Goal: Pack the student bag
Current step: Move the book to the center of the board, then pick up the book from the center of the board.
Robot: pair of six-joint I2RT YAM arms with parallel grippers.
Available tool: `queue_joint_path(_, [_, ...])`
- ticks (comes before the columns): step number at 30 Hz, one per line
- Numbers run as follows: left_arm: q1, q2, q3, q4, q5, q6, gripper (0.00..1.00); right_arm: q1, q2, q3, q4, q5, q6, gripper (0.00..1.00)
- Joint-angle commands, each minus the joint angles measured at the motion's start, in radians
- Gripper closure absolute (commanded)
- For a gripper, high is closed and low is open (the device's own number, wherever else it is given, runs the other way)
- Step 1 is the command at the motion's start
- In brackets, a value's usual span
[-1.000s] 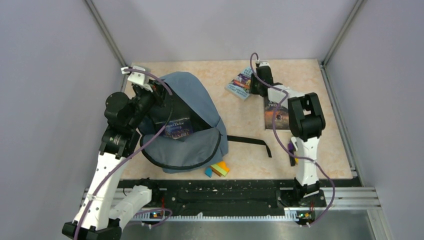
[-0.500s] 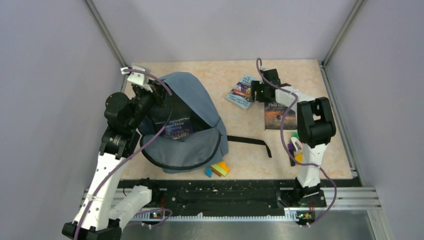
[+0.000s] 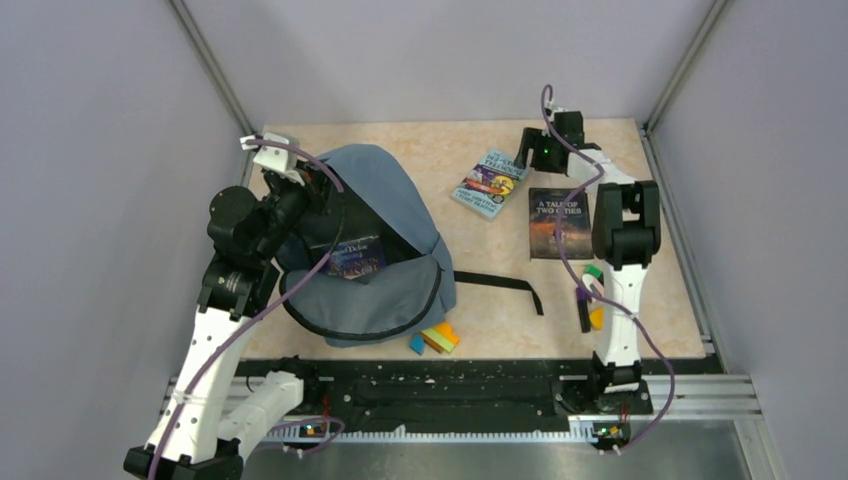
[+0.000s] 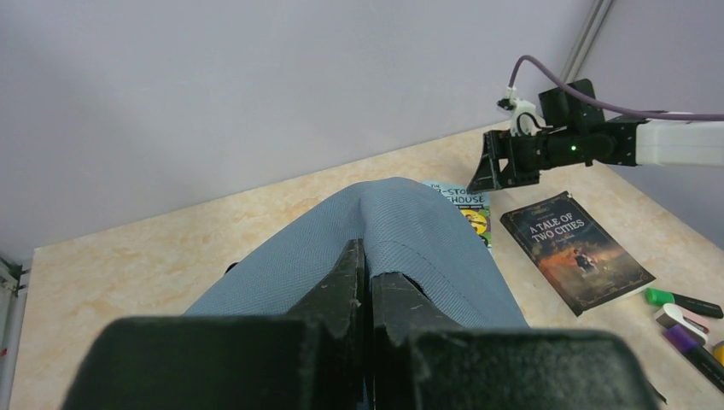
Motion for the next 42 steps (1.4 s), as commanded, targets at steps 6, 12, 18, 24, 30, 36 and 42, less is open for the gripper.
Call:
queue_joint_path(6, [0.005, -0.012, 0.007, 0.049, -0.024, 0.007, 1.0, 0.0, 0.087, 0.102, 0.005, -0.114, 0.014, 0.28])
queue_joint_path(12, [0.005, -0.012, 0.007, 0.049, -0.021, 0.006, 1.0, 0.0, 0.082, 0.11, -0.001, -0.141, 0.008, 0.3])
queue_joint_path(18, [0.005, -0.013, 0.007, 0.049, -0.021, 0.005, 1.0, 0.002, 0.044, 0.086, 0.019, -0.189, 0.038, 0.33])
queue_joint_path(24, [0.005, -0.016, 0.008, 0.049, -0.019, 0.005, 1.0, 0.001, 0.001, 0.071, 0.014, -0.204, 0.065, 0.34])
queue_joint_path(30, [0.005, -0.02, 0.007, 0.05, -0.017, 0.004, 1.0, 0.001, -0.032, 0.04, 0.026, -0.244, 0.102, 0.36])
queue_joint_path(36, [0.005, -0.023, 0.007, 0.05, -0.016, 0.003, 1.0, 0.001, -0.06, 0.004, 0.058, -0.294, 0.153, 0.37])
queue_joint_path(42, [0.005, -0.028, 0.007, 0.05, -0.015, 0.002, 1.0, 0.0, -0.042, -0.03, 0.098, -0.331, 0.204, 0.39])
